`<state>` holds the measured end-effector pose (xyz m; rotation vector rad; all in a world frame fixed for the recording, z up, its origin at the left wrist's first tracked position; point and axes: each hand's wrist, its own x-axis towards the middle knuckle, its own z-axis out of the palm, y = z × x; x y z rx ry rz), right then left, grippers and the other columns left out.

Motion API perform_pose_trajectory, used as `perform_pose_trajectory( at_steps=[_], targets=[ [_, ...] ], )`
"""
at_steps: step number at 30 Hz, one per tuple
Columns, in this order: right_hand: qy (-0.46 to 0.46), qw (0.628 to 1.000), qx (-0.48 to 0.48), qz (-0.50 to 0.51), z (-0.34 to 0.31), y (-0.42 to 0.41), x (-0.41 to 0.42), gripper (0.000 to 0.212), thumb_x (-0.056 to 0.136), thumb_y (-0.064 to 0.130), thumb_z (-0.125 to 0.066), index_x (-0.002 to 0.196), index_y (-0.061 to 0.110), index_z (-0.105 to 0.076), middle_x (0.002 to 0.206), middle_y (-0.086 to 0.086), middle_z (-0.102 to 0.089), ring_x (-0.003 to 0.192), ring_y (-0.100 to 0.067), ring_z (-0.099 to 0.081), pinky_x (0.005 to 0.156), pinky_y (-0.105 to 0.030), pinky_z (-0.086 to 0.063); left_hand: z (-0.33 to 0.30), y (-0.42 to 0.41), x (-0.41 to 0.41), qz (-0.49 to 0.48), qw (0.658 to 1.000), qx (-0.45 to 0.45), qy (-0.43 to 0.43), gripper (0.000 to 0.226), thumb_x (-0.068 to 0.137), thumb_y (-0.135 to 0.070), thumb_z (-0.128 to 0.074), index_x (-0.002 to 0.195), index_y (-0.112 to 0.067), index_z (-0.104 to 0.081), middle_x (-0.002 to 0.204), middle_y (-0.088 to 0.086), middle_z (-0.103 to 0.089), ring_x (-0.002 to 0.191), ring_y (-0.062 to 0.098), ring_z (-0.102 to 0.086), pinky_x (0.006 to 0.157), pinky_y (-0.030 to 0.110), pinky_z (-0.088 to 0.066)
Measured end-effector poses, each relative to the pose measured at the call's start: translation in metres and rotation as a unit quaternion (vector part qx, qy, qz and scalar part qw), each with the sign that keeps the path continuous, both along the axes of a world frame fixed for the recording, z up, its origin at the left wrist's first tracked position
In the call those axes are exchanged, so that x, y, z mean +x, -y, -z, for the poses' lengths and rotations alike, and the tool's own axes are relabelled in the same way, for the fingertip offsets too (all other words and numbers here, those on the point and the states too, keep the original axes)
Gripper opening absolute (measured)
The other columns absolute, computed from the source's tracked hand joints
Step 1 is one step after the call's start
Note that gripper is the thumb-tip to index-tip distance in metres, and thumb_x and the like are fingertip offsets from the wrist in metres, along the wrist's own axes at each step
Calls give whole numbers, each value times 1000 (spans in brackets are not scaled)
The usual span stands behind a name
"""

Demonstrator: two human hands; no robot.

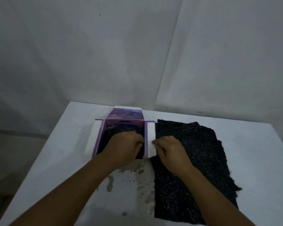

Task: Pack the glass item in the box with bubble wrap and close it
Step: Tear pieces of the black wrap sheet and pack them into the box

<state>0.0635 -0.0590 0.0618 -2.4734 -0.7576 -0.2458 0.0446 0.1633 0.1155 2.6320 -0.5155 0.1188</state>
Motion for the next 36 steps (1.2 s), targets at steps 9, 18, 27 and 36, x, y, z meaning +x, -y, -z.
perform_pose_trajectory(
  at_steps=[9,18,27,36],
  targets=[
    [-185,964,-83,174,52,124,-51,25,92,8,-58,110,18,-72,103,-4,-70,95,-25,-62,83,-38,-53,71,137,-44,81,987,-38,-136,22,87,-26,-55,103,-19,-68,102,5,-66,95,22,-61,83,30,-49],
    [-236,925,-259,144,79,173,-62,59,91,41,-59,146,36,-37,146,6,-42,132,-23,-35,102,-42,-30,139,177,-65,71,975,54,-202,43,86,-38,-61,124,-19,-58,128,0,-49,121,17,-39,98,30,-43],
    [-118,967,-171,147,82,163,-69,6,76,32,-69,82,32,-70,72,8,-67,66,-16,-62,64,-31,-36,131,192,-43,12,993,89,-78,83,70,-50,-72,141,-24,-37,143,3,-37,132,26,-33,105,39,-33],
    [-203,968,-124,74,59,138,-78,34,73,49,-61,100,28,-62,104,-2,-59,100,-28,-54,78,-38,-45,138,180,-25,94,964,230,-93,45,74,-36,-70,116,-20,-63,152,8,-34,146,33,-7,112,63,-3]
  ],
)
